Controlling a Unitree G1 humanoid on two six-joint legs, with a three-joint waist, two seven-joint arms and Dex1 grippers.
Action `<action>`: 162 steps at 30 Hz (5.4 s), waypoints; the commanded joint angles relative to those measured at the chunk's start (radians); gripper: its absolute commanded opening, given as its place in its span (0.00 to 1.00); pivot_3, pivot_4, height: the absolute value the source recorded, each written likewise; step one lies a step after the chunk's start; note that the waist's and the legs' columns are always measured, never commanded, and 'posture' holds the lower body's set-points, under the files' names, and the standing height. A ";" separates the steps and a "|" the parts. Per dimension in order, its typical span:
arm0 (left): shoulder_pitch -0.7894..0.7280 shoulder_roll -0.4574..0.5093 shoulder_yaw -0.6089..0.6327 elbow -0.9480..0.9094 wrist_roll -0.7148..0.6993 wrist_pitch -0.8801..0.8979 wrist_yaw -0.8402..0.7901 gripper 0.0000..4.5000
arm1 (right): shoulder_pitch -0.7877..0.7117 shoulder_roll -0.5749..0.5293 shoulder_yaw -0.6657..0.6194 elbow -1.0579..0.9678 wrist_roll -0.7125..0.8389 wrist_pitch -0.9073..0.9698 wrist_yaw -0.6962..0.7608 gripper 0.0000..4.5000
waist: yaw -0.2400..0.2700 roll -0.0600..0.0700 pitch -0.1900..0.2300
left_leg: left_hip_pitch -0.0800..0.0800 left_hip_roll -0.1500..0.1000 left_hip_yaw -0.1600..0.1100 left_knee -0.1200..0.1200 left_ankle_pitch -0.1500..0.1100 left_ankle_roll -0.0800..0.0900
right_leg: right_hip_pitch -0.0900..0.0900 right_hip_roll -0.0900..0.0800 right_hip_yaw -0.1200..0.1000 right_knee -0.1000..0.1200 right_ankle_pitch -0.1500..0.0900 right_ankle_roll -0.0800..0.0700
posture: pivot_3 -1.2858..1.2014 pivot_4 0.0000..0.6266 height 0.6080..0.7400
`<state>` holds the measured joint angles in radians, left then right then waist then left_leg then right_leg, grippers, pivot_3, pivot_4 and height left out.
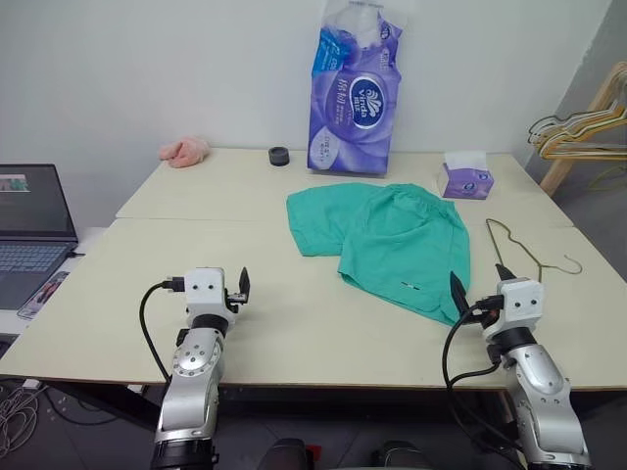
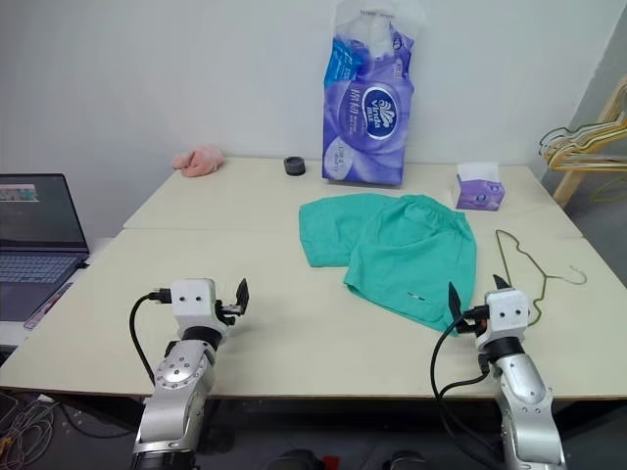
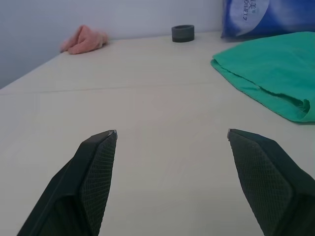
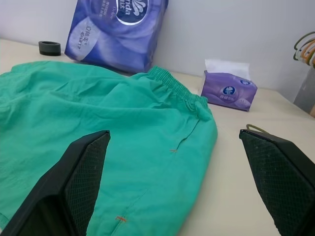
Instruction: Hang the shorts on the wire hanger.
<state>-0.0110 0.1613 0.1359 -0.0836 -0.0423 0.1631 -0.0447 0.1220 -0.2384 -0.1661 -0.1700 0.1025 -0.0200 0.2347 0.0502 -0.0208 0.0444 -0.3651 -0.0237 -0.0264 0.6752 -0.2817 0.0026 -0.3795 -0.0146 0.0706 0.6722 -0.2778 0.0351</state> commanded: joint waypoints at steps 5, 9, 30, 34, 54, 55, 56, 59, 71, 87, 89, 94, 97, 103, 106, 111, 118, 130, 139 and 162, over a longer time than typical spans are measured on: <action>-0.010 0.013 0.001 -0.054 -0.005 -0.012 -0.022 0.85 | -0.023 0.001 -0.023 -0.016 0.020 0.012 -0.012 1.00 | 0.000 0.000 0.005 | 0.000 0.000 0.000 0.000 0.000 0.000 | 0.000 0.000 0.000 0.000 0.000 -0.001 | 0.57 0.03 1.00; -0.009 0.017 -0.002 -0.056 -0.001 -0.014 -0.026 0.85 | -0.023 0.000 -0.022 -0.013 0.017 0.016 -0.008 1.00 | 0.000 0.000 0.007 | 0.000 0.000 0.000 -0.001 0.000 0.000 | 0.000 0.000 0.000 -0.001 0.000 0.000 | 0.57 0.03 1.00; -0.045 0.039 -0.015 -0.028 -0.066 -0.031 -0.148 0.85 | -0.014 0.001 -0.026 -0.023 0.003 0.010 -0.030 1.00 | -0.005 0.000 0.007 | 0.000 0.000 0.001 -0.014 -0.001 -0.003 | -0.001 -0.001 0.000 -0.012 0.002 0.006 | 0.54 0.02 1.00; -0.048 0.053 -0.027 -0.034 -0.111 -0.031 -0.229 0.97 | -0.014 -0.006 -0.023 -0.022 -0.009 -0.002 -0.030 1.00 | -0.012 0.000 0.007 | 0.000 0.000 0.001 -0.013 -0.001 -0.003 | -0.001 -0.001 0.000 -0.012 0.002 0.006 | 0.54 0.02 1.00; -0.366 0.142 -0.458 0.069 -0.142 0.122 -0.805 1.00 | 0.271 -0.313 0.000 -0.407 0.194 0.209 0.348 1.00 | -0.088 0.000 0.006 | 0.001 0.000 0.002 -0.013 -0.001 -0.002 | 0.001 0.007 0.000 -0.014 0.002 0.008 | 0.46 0.03 1.00; -0.378 0.141 -0.455 0.079 -0.144 0.120 -0.815 1.00 | 0.276 -0.305 -0.005 -0.401 0.195 0.216 0.337 1.00 | -0.091 -0.001 0.006 | 0.000 0.001 0.001 -0.013 -0.002 -0.002 | 0.001 0.007 0.000 -0.014 0.002 0.008 | 0.45 0.03 1.00; -0.385 0.150 -0.453 0.086 -0.143 0.111 -0.831 1.00 | 0.275 -0.285 -0.013 -0.393 0.212 0.245 0.313 1.00 | -0.093 -0.001 0.006 | 0.000 0.001 0.001 -0.013 -0.002 -0.002 | 0.001 0.007 0.000 -0.014 0.002 0.008 | 0.45 0.03 1.00; -0.394 0.175 -0.444 0.104 -0.136 0.088 -0.858 1.00 | 0.259 -0.258 -0.020 -0.383 0.244 0.303 0.279 1.00 | -0.094 -0.001 0.006 | -0.001 0.002 -0.002 -0.014 -0.002 -0.003 | 0.000 0.007 -0.001 -0.014 0.001 0.007 | 0.45 0.03 1.00; -0.374 0.185 -0.513 0.082 -0.138 0.108 -0.942 1.00 | 0.227 -0.337 0.010 -0.387 0.252 0.370 0.382 1.00 | -0.106 0.002 0.006 | -0.001 0.001 0.001 -0.012 -0.003 -0.005 | 0.001 0.006 0.002 -0.014 0.000 0.008 | 0.45 0.04 1.00; -0.597 -0.086 -0.663 0.528 0.109 0.016 -0.789 1.00 | 0.381 -0.452 -0.045 -0.625 0.342 0.437 0.472 1.00 | -0.167 -0.004 0.010 | 0.003 0.000 0.002 -0.011 -0.004 -0.003 | 0.006 0.007 0.001 -0.015 0.000 0.012 | 0.43 0.05 1.00; -0.608 -0.103 -0.665 0.568 0.122 0.017 -0.786 1.00 | 0.373 -0.453 -0.051 -0.626 0.345 0.441 0.470 1.00 | -0.168 -0.004 0.011 | 0.003 0.001 0.001 -0.011 -0.004 -0.003 | 0.005 0.007 0.002 -0.015 0.000 0.012 | 0.43 0.05 1.00; -0.657 -0.156 -0.648 0.709 0.177 -0.027 -0.684 1.00 | 0.316 -0.447 -0.082 -0.585 0.310 0.425 0.438 1.00 | -0.164 -0.006 0.011 | 0.002 0.000 0.000 -0.010 -0.004 -0.003 | 0.006 0.006 0.001 -0.015 0.001 0.014 | 0.43 0.05 1.00; -0.674 -0.175 -0.633 0.765 0.190 -0.051 -0.645 1.00 | 0.289 -0.437 -0.116 -0.564 0.321 0.435 0.422 1.00 | -0.165 -0.005 0.011 | 0.002 0.000 0.001 -0.010 -0.004 -0.003 | 0.007 0.006 0.001 -0.020 0.003 0.017 | 0.43 0.05 1.00; -0.695 -0.192 -0.611 0.852 0.203 -0.071 -0.592 1.00 | 0.266 -0.489 -0.262 -0.540 0.412 0.489 0.474 1.00 | -0.166 -0.005 0.011 | 0.001 0.000 0.003 -0.011 -0.006 -0.001 | 0.008 0.006 0.002 -0.024 0.004 0.019 | 0.42 0.06 1.00; -0.700 -0.194 -0.603 0.870 0.202 -0.081 -0.585 0.91 | 0.258 -0.523 -0.308 -0.547 0.456 0.527 0.495 1.00 | -0.166 -0.005 0.011 | 0.001 0.000 0.003 -0.011 -0.006 0.000 | 0.008 0.006 0.002 -0.024 0.004 0.019 | 0.42 0.06 1.00; -0.694 -0.184 -0.590 0.865 0.195 -0.079 -0.598 0.61 | 0.223 -0.570 -0.337 -0.583 0.512 0.601 0.490 1.00 | -0.172 -0.005 0.011 | 0.002 0.000 0.003 -0.011 -0.006 0.000 | 0.008 0.006 0.002 -0.024 0.005 0.019 | 0.42 0.06 1.00; -0.686 -0.151 -0.559 0.828 0.170 -0.053 -0.627 0.13 | 0.205 -0.645 -0.332 -0.623 0.533 0.664 0.518 1.00 | -0.189 -0.005 0.011 | 0.001 0.000 0.003 -0.011 -0.006 0.000 | 0.008 0.006 0.002 -0.024 0.005 0.019 | 0.43 0.06 1.00; -0.601 -0.053 -0.539 0.545 0.127 0.054 -0.742 0.00 | 0.120 -0.679 -0.321 -0.565 0.514 0.672 0.532 1.00 | -0.185 -0.004 0.012 | 0.000 0.001 0.001 -0.012 -0.006 0.000 | 0.007 0.001 0.003 -0.024 0.005 0.019 | 0.45 0.07 1.00; -0.472 0.093 -0.518 0.249 0.054 0.200 -0.859 0.00 | 0.053 -0.676 -0.271 -0.530 0.489 0.659 0.538 1.00 | -0.159 -0.001 0.012 | 0.000 0.000 0.001 -0.012 -0.006 0.000 | 0.007 0.000 0.002 -0.024 0.005 0.018 | 0.46 0.07 1.00; -0.257 0.528 -0.316 0.163 -0.120 0.199 -1.067 0.00 | -0.077 -0.664 -0.093 -0.508 0.477 0.637 0.592 1.00 | -0.129 0.001 0.024 | 0.000 0.000 0.000 -0.012 -0.006 0.000 | 0.006 -0.004 -0.001 -0.024 0.005 0.015 | 0.47 0.08 1.00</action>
<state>-0.2748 0.6644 -0.2119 0.0624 -0.1563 0.3890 -1.0918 0.0587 -0.9014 -0.2609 -0.6567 0.5732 0.6351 0.8217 -0.0783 -0.0203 0.0682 -0.3648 -0.0234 -0.0264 0.6627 -0.2877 0.0024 -0.3735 -0.0187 0.0697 0.6477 -0.2730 0.0502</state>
